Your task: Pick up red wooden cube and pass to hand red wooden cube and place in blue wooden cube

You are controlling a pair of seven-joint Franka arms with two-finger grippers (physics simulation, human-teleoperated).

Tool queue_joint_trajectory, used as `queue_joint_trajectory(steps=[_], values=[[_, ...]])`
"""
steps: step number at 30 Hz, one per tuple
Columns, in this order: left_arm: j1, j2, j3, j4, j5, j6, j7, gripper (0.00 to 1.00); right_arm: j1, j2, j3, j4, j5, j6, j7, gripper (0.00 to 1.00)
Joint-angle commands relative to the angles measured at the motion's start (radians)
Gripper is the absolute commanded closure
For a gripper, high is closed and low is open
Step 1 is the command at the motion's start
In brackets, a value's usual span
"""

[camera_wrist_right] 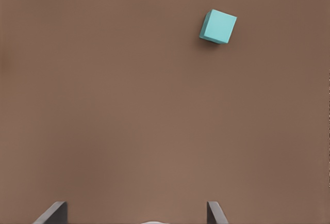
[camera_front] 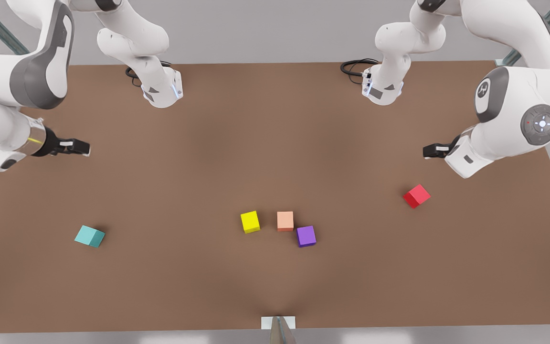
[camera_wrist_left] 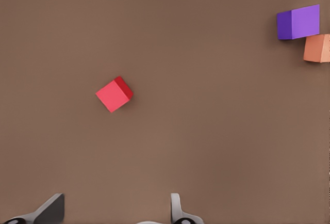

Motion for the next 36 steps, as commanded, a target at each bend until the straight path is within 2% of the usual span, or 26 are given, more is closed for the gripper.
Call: queue_joint_trajectory(steps=[1, 3, 4, 6, 8, 12, 17, 36], values=[[0.000, -0.002, 0.001, 0.000, -0.013, 0.026, -0.071, 0.00, 0.003, 0.000, 0.000, 0.002, -0.002, 0.070, -0.065, 0.00], [0.000, -0.002, 0.007, -0.013, -0.015, 0.043, -0.074, 0.00, 0.003, 0.003, 0.000, 0.004, 0.003, 0.068, -0.065, 0.00], [0.000, 0.000, 0.068, -0.071, -0.053, 0.104, -0.078, 0.00, 0.003, 0.006, 0.000, 0.007, 0.006, 0.070, -0.060, 0.00], [0.000, 0.004, 0.139, -0.282, -0.055, 0.426, -0.207, 0.00, 0.003, 0.012, 0.000, 0.013, 0.004, 0.067, -0.068, 0.00], [0.000, 0.035, 0.149, -0.422, -0.055, 0.656, -0.371, 0.00, 0.002, 0.015, -0.002, 0.013, 0.006, 0.064, -0.068, 0.00], [0.000, 0.066, 0.159, -0.588, -0.058, 0.876, -0.583, 0.00, 0.006, 0.020, 0.000, 0.013, 0.006, 0.064, -0.062, 0.00], [0.005, 0.092, 0.212, -0.662, -0.108, 0.957, -0.600, 0.00, 0.011, 0.026, 0.001, 0.012, 0.006, 0.064, -0.059, 0.00], [0.005, 0.191, 0.212, -0.706, -0.116, 0.999, -0.522, 0.00, 0.014, 0.033, 0.006, 0.006, 0.004, 0.056, -0.068, 0.00]])
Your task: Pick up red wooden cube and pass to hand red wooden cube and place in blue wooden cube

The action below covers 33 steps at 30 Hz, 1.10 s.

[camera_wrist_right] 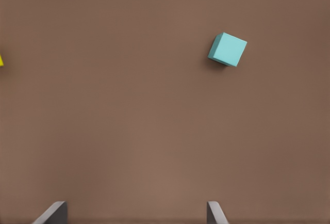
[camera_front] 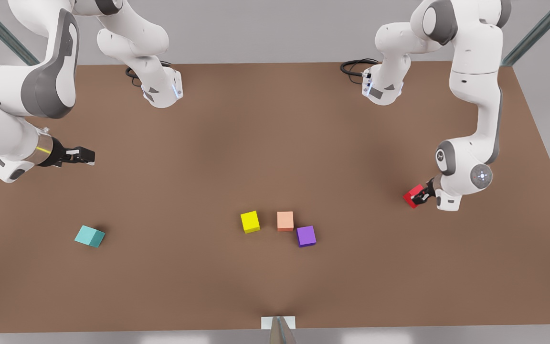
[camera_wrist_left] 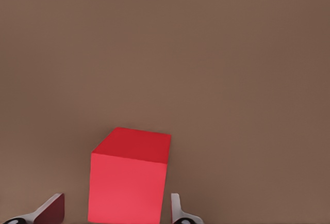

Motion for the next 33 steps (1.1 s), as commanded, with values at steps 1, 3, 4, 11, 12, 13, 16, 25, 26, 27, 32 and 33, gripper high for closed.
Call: queue_joint_trajectory(steps=[1, 3, 4, 11, 12, 13, 16, 25, 26, 27, 32, 33], values=[[0.000, 0.009, 0.000, 0.000, 0.002, 0.034, -0.075, 0.00, 0.000, -0.001, 0.000, 0.000, 0.001, -0.001, -0.013, 0.00], [-0.002, 0.029, -0.002, 0.000, 0.001, 0.061, -0.077, 0.00, 0.000, -0.001, 0.000, 0.000, 0.001, -0.004, -0.013, 0.00], [-0.002, 0.035, -0.003, 0.000, 0.001, 0.066, -0.077, 0.00, 0.000, -0.001, 0.000, -0.001, 0.001, -0.006, -0.013, 0.00], [0.000, 0.087, -0.009, 0.002, 0.002, 0.140, -0.075, 0.00, 0.000, -0.001, 0.000, -0.003, 0.001, -0.012, -0.013, 0.00], [0.000, 0.096, -0.009, 0.002, 0.002, 0.146, -0.077, 0.00, 0.000, 0.000, 0.000, -0.003, 0.001, -0.014, -0.013, 0.00], [0.000, 0.102, -0.009, 0.002, 0.001, 0.160, -0.077, 0.00, 0.000, 0.000, 0.000, -0.003, 0.001, -0.014, -0.013, 0.00], [0.000, 0.104, -0.015, 0.003, -0.001, 0.160, -0.078, 0.06, 0.000, 0.000, 0.000, -0.003, 0.001, -0.015, -0.013, 0.00], [0.006, 0.055, -0.103, 0.016, -0.038, 0.147, -0.084, 0.35, 0.000, 0.005, 0.000, -0.003, 0.003, -0.017, -0.013, 0.00], [0.006, 0.055, -0.104, 0.019, -0.038, 0.147, -0.092, 0.35, 0.000, 0.005, 0.000, -0.003, 0.003, -0.017, -0.014, 0.00], [0.006, 0.056, -0.126, 0.036, -0.039, 0.147, -0.113, 0.35, -0.001, 0.005, 0.000, -0.003, 0.003, -0.017, -0.014, 0.00], [0.002, 0.095, -0.294, 0.425, -0.234, -0.317, -0.173, 0.35, -0.001, 0.005, 0.000, -0.003, 0.003, -0.017, -0.014, 0.00], [0.000, 0.110, -0.357, 0.482, -0.289, -0.348, -0.173, 0.35, -0.001, 0.005, 0.000, -0.003, 0.008, -0.017, -0.016, 0.00]])
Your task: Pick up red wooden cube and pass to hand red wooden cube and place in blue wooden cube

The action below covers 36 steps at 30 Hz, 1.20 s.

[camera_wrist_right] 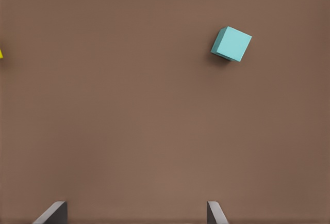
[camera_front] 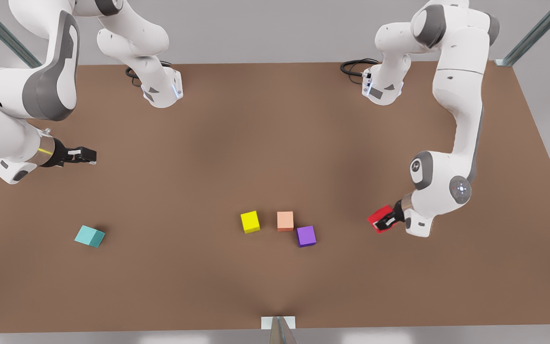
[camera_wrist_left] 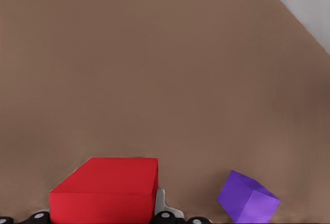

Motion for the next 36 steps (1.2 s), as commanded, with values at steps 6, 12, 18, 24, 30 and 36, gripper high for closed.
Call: queue_joint_trajectory(steps=[6, 12, 18, 24, 30, 36], values=[[-0.033, 0.307, -0.387, 0.454, -0.132, -0.144, 0.010, 0.35, 0.000, 0.000, 0.000, 0.000, 0.005, -0.001, -0.004, 0.00], [-0.066, 0.516, -0.544, 0.640, -0.245, 0.016, 0.526, 0.38, -0.066, 0.146, -0.010, 0.050, 0.355, 0.010, -0.385, 0.00], [-0.064, 0.555, -0.593, 0.635, -0.294, 0.080, 0.899, 0.38, -0.051, 0.444, 0.003, 0.168, 0.971, -0.004, -1.085, 0.00], [-0.072, 0.588, -0.602, 0.618, -0.408, 0.126, 1.115, 0.41, 0.034, 0.609, 0.039, 0.258, 1.304, 0.148, -1.696, 0.00], [-0.076, 0.595, -0.602, 0.617, -0.547, 0.126, 1.215, 0.47, 0.061, 0.626, 0.046, 0.240, 1.410, 0.148, -1.903, 0.00], [-0.118, 0.597, -0.601, 0.618, -0.555, 0.166, 1.012, 0.47, 0.083, 0.640, 0.046, 0.223, 1.481, 0.314, -1.954, 0.00]])
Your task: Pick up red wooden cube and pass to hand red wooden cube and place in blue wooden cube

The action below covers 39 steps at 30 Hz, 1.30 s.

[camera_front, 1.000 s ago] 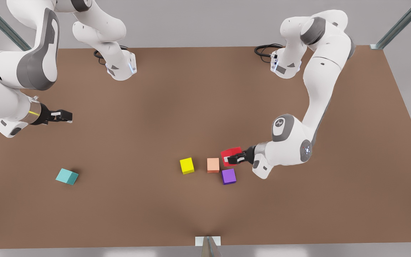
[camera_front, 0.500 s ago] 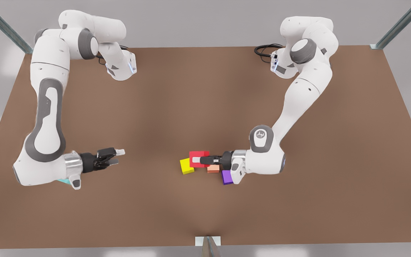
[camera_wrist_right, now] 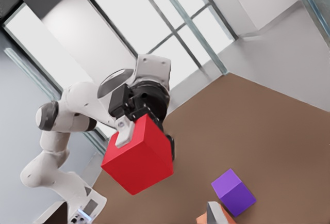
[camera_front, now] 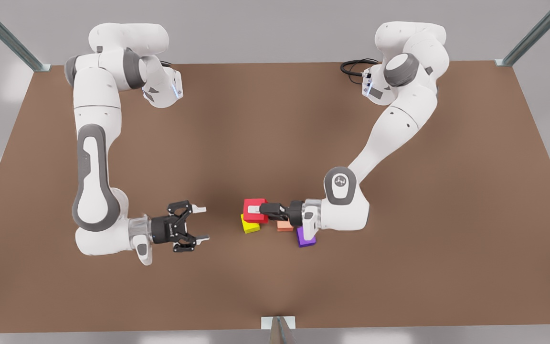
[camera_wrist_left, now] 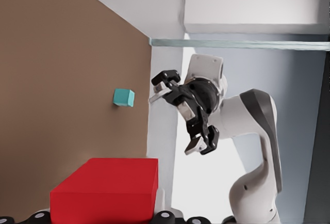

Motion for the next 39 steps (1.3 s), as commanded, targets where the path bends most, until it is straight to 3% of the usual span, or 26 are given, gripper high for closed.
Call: queue_joint_trajectory(steps=[1, 15, 39], values=[[-0.013, -0.001, 0.000, 0.003, -0.058, 0.036, 0.249, 0.47, 0.008, -0.001, 0.000, -0.010, 0.049, 0.104, -0.692, 0.00], [-0.060, 0.051, 0.006, 0.064, -0.061, 0.076, 0.283, 0.47, 0.015, -0.147, 0.028, -0.289, 0.121, 0.098, -0.865, 0.00], [-0.056, 0.059, 0.006, 0.061, -0.063, 0.076, 0.329, 0.47, 0.094, -0.115, 0.030, -0.290, 0.187, 0.191, -0.851, 0.00]])
